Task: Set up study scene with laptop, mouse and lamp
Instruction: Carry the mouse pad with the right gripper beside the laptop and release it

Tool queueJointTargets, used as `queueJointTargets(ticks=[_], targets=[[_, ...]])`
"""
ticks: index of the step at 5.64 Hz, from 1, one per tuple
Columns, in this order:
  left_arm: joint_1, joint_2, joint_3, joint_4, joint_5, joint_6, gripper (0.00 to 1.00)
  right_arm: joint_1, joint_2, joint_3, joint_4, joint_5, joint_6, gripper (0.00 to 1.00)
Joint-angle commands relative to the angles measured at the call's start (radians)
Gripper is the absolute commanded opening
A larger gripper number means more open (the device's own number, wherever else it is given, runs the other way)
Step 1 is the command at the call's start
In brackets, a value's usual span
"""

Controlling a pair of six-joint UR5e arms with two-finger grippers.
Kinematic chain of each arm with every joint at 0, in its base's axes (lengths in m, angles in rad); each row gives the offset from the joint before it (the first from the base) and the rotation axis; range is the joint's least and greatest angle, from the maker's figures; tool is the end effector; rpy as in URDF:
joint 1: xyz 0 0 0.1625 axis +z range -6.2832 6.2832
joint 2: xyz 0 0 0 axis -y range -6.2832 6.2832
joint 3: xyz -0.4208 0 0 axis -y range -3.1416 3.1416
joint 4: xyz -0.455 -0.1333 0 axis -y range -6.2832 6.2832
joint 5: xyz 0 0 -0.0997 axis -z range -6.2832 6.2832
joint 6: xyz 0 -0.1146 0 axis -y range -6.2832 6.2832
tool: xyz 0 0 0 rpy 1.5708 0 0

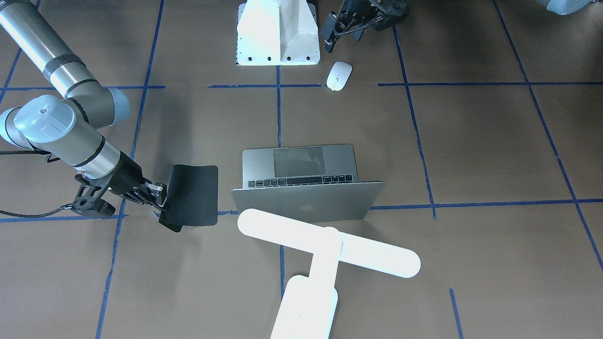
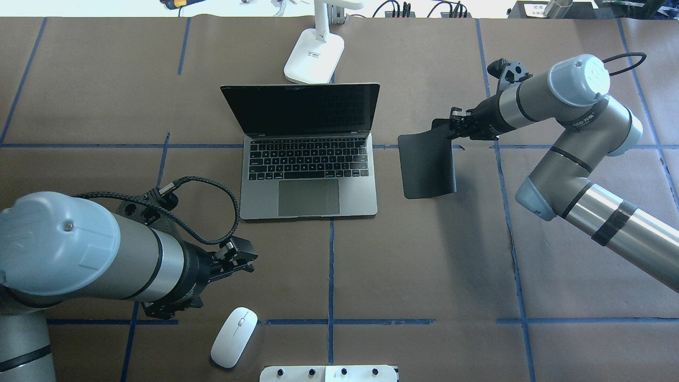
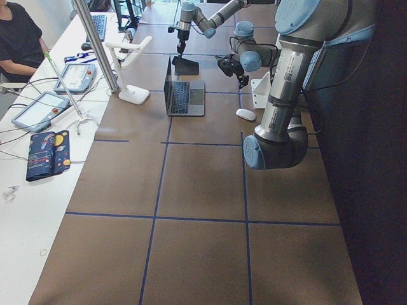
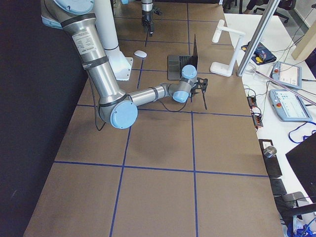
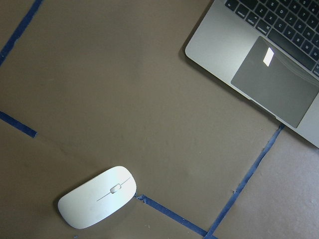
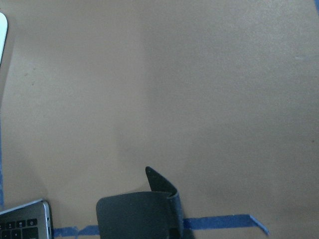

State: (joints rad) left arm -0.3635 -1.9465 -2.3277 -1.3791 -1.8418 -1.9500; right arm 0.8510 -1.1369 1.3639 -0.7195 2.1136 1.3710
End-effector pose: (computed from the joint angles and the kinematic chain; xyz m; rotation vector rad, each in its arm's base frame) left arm 0.4266 -0.2721 0.1264 -0.2615 0.9457 -0.5558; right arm -0.4412 -0.6157 0.4005 0.1042 -1.1538 0.2847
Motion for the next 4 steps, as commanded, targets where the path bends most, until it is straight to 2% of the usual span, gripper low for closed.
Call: queueJointTargets(ticks=[1, 2, 3, 4], targets=[[0.026, 0.004, 0.004, 0.008, 0.019, 0.041, 1.00, -0.016, 0.002, 0.009, -0.003, -0.004, -0.012, 0.99], [0.084, 0.006, 0.010, 0.044, 0.083, 0.171, 1.00, -0.007, 0.000, 0.027, -0.005, 0.002, -0.012, 1.00], [0.156, 0.032, 0.011, 0.060, 0.152, 0.272, 1.00, 0.034, -0.007, 0.047, -0.008, 0.061, -0.012, 1.00], [0.185, 0.035, 0.011, 0.060, 0.160, 0.311, 1.00, 0.110, -0.013, 0.052, -0.006, 0.166, -0.013, 1.00]])
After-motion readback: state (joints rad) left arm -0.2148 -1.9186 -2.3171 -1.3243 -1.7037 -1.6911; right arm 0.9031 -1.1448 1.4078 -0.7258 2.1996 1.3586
